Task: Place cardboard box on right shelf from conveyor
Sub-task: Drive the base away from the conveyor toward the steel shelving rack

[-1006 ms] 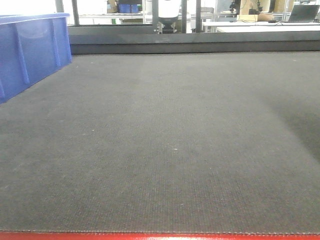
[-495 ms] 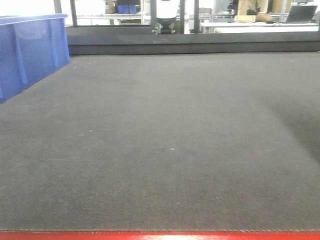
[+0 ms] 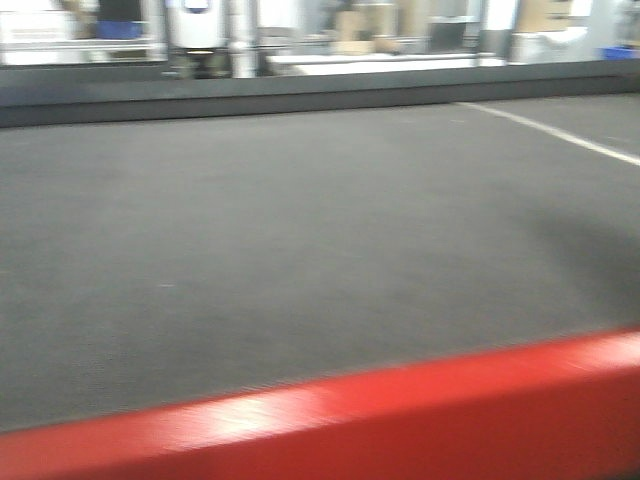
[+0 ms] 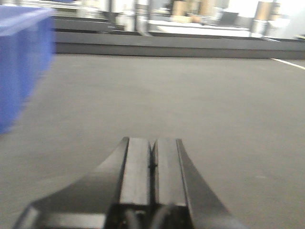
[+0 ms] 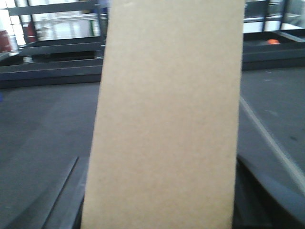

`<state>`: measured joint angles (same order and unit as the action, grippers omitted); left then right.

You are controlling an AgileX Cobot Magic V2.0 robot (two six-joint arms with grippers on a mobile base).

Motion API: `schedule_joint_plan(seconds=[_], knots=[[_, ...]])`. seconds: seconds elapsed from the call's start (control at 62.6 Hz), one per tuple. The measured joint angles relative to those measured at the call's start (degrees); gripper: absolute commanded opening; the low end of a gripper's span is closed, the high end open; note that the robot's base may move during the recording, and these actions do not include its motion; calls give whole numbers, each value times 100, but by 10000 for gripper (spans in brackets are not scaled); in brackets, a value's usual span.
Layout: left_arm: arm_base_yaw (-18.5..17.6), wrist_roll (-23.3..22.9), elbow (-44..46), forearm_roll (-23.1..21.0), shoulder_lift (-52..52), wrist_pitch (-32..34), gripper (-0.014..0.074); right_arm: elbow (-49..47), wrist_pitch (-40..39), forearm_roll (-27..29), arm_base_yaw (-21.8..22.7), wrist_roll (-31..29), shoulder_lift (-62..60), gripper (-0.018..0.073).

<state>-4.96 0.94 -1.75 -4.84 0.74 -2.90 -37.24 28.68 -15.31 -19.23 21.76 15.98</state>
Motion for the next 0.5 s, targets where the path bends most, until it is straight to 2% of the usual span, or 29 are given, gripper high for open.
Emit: schedule_joint_plan(seconds=[0.495], knots=[[0,0,0,0,0,0,-119,0,0,0,0,0,0,226]])
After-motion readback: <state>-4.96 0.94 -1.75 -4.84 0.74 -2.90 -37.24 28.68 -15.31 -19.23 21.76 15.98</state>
